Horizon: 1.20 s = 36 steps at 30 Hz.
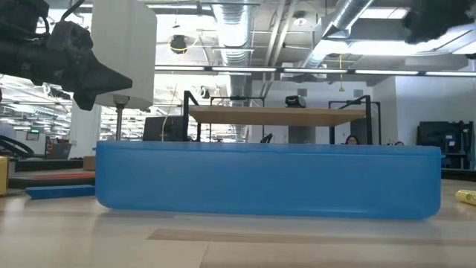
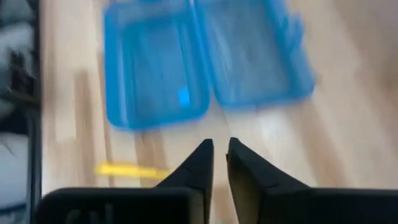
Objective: Pack school essentials
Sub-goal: Put the blue pencil into the blue supply box
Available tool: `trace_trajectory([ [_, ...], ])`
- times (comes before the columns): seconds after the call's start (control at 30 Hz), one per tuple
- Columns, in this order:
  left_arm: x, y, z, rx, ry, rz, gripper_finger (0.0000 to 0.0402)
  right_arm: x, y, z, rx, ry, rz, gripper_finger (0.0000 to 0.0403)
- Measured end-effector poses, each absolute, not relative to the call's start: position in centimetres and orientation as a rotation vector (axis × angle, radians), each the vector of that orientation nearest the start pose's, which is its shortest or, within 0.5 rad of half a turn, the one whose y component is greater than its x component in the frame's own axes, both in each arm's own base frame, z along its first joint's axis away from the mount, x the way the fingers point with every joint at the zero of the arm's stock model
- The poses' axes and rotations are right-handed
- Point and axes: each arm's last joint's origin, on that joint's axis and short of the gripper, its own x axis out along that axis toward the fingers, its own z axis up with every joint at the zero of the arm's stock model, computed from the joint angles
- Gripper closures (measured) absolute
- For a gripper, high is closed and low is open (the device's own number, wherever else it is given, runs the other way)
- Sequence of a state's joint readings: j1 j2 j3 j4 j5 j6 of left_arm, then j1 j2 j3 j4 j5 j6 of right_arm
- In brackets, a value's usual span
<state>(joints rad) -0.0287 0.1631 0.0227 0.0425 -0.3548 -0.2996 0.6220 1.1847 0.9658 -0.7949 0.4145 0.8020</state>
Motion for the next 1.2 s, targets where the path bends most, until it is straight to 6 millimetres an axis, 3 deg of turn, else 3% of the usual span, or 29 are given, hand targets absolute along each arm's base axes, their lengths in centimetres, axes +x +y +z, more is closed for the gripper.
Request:
trace_trajectory([
  [0.23,10.5,0.7,16.2,-0.278,0.046,0.338,0.0401,18.5,14.7,24.7,0.277,1.152,-0.306,0.0259],
  [0.47,10.5,0.7,16.2,-0.278,0.047,0.338,0.0401,18.2,16.9,22.3,0.28,1.277,-0.358,0.0211],
  [0.8,10.5,0.7,16.2,-0.278,0.046,0.338,0.0401,18.3,18.1,18.7,0.186,1.385,-0.42,0.0208],
  [0.97,10.5,0.7,16.2,-0.278,0.047,0.336,0.0401,17.2,17.1,17.4,0.21,1.397,-0.464,0.0213],
  [1.2,10.5,0.7,16.2,-0.278,0.049,0.331,0.0401,16.2,16.4,16.4,0.317,1.33,-0.395,0.0215],
])
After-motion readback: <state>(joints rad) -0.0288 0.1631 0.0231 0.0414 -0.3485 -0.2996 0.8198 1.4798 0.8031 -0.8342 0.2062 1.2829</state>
